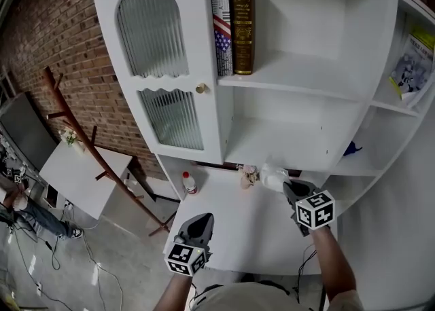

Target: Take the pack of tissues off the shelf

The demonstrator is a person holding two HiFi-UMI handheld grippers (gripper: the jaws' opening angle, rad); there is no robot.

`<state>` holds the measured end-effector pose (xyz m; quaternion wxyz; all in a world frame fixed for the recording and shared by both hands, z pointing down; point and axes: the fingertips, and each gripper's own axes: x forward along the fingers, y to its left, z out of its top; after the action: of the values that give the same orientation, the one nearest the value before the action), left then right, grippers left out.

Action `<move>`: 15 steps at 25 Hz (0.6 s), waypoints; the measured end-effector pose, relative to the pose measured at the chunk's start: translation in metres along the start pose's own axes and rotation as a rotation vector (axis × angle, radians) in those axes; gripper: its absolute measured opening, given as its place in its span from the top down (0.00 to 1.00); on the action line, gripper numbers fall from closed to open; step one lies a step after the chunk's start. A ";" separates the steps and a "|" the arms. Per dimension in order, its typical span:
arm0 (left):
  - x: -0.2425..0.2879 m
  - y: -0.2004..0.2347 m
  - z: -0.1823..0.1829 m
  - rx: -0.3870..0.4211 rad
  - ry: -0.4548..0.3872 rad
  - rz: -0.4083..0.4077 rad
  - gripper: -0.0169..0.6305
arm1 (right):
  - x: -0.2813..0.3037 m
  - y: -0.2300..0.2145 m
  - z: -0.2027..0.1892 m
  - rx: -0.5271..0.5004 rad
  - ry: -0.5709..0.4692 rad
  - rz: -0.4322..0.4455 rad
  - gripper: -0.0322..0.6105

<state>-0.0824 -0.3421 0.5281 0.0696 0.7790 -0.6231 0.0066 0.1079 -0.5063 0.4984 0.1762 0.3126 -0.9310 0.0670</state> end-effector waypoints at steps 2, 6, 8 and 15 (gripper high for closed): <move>-0.006 0.003 0.000 0.010 0.001 -0.016 0.93 | -0.005 0.005 -0.004 0.017 -0.004 -0.022 0.89; -0.017 0.004 0.002 0.014 0.018 -0.051 0.93 | -0.016 0.018 -0.009 0.034 -0.012 -0.064 0.89; -0.024 0.005 0.001 0.014 0.020 -0.065 0.93 | -0.023 0.027 -0.014 0.050 -0.017 -0.079 0.89; -0.041 0.007 -0.007 0.004 -0.003 -0.107 0.93 | -0.050 0.056 -0.033 0.095 -0.036 -0.138 0.89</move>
<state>-0.0977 -0.3028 0.5319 0.0673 0.8114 -0.5806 0.0029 0.1205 -0.4268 0.5096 0.1486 0.3850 -0.9061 0.0931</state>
